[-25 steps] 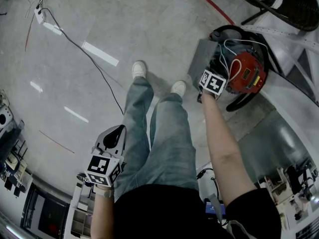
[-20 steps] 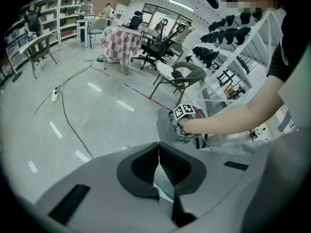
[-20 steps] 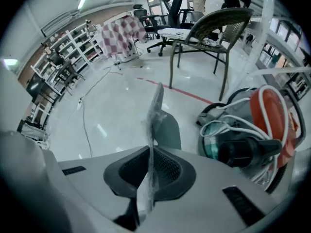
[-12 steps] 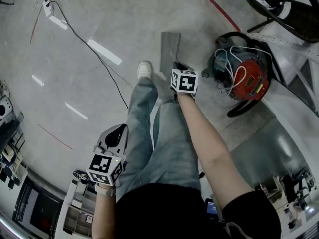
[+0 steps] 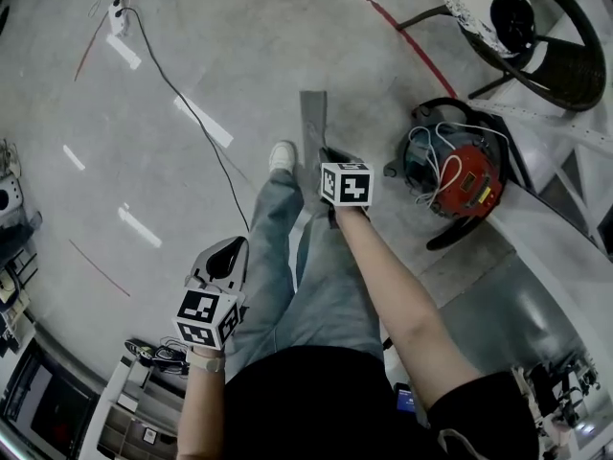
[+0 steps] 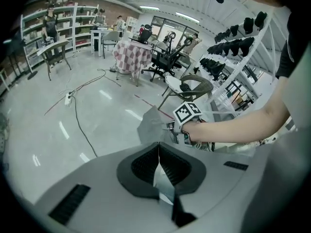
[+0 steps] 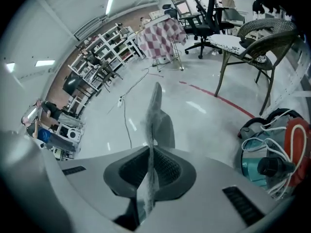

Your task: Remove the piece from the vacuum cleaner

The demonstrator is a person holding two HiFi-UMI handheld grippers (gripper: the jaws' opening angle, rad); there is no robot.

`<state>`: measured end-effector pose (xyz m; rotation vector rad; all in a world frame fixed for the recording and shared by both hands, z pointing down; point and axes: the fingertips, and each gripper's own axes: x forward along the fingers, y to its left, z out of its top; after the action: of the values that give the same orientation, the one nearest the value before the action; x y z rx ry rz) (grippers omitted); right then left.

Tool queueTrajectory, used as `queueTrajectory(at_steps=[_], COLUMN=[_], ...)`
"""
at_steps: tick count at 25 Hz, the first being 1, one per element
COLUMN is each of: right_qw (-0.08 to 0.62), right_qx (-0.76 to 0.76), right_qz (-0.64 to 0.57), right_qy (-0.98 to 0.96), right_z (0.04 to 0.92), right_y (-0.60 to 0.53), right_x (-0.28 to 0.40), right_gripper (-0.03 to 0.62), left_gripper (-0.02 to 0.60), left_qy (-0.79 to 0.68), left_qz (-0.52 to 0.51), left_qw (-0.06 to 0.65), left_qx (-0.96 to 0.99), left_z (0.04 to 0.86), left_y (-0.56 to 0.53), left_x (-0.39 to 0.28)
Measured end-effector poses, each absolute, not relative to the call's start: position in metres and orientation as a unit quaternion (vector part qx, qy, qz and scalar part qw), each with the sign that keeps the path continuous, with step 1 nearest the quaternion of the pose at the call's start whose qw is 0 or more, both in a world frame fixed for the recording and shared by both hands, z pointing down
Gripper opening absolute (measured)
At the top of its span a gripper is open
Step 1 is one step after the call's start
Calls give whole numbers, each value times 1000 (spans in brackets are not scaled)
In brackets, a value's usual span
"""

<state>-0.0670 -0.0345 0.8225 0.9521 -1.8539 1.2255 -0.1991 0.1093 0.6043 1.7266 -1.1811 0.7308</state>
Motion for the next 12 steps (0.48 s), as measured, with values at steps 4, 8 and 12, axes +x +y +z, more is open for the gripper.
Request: queueTrajectory(at_steps=[4,8,12], right_qw=[360,366,369], right_qx=[361,348,333], right_qz=[468,452,444], right_qy=[-722,-735,-746], right_z=[787,748,702], right_y=[-39,-49,-50], right_x=[-65,-58,-57], right_gripper=[46,47,46], left_gripper=[18,18,17], left_qy=[-501,-525,-537], left_qz=[284,248,241], left_qw=[441,436,415], left_qx=[689,687,694], left_z=[587,565,543], left_y=[100,90,82], left_x=[-212,-218,-228])
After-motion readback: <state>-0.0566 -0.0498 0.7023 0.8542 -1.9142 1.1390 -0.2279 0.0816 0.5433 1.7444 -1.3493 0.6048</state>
